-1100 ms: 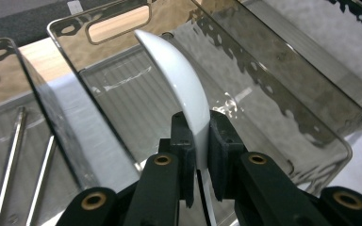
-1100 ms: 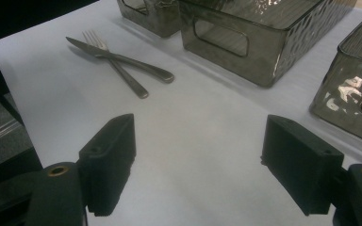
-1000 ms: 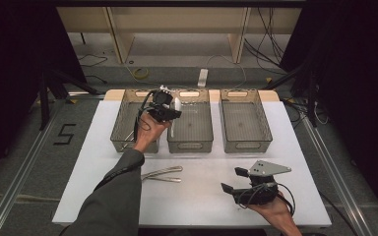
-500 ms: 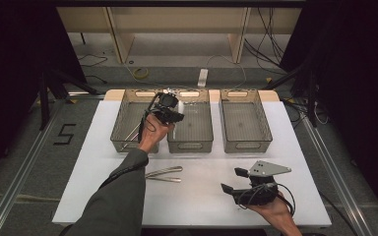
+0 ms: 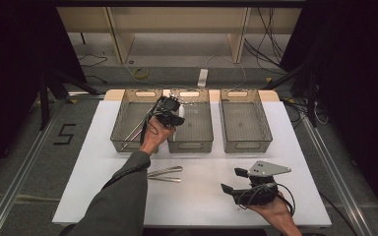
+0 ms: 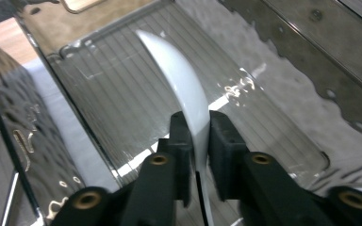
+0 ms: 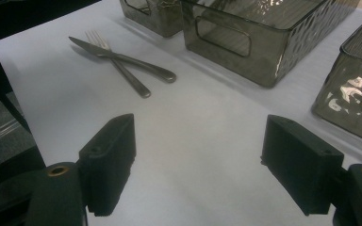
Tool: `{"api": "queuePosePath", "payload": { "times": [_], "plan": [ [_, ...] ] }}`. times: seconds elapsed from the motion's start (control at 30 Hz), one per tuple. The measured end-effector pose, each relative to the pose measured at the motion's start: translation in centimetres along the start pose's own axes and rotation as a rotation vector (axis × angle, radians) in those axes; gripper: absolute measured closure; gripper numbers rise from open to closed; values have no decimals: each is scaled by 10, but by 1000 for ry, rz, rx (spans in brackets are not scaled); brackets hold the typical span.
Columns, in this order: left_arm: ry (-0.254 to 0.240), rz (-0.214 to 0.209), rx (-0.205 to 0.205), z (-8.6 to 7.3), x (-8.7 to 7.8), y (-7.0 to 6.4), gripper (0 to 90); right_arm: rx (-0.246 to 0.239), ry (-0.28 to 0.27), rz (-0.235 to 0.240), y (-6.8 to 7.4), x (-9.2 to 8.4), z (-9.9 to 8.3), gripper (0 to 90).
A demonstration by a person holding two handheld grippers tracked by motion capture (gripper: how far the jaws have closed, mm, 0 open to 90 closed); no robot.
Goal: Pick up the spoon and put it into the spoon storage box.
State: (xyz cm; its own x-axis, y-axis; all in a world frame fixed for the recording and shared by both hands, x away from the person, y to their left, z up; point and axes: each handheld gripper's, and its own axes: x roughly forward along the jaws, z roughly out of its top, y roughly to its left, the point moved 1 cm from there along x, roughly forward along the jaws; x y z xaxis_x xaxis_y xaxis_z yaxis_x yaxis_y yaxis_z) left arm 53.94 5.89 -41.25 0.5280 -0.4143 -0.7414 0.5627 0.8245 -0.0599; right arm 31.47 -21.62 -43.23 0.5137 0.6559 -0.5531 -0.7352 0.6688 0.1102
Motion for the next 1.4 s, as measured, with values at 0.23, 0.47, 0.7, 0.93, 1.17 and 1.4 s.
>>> {"api": "queuePosePath", "payload": {
  "times": [0.23,0.47,0.7,0.93,1.17,1.4],
  "plan": [
    [-51,-44,-13,9,-24,0,509,-2,0,2,0,0,0,271],
    [-50,-151,-24,2,-60,0,338,0,-3,1,0,-1,0,271],
    [-39,-180,43,-20,-95,-6,282,4,-5,2,-1,-1,0,271],
    [-6,-179,91,-40,-104,-13,245,0,-2,2,0,0,0,271],
    [7,-182,121,-56,-103,-17,226,-2,-4,3,-1,0,-1,271],
    [47,-165,138,-72,-102,-12,201,0,-6,5,-1,0,-1,268]
  ]
}}
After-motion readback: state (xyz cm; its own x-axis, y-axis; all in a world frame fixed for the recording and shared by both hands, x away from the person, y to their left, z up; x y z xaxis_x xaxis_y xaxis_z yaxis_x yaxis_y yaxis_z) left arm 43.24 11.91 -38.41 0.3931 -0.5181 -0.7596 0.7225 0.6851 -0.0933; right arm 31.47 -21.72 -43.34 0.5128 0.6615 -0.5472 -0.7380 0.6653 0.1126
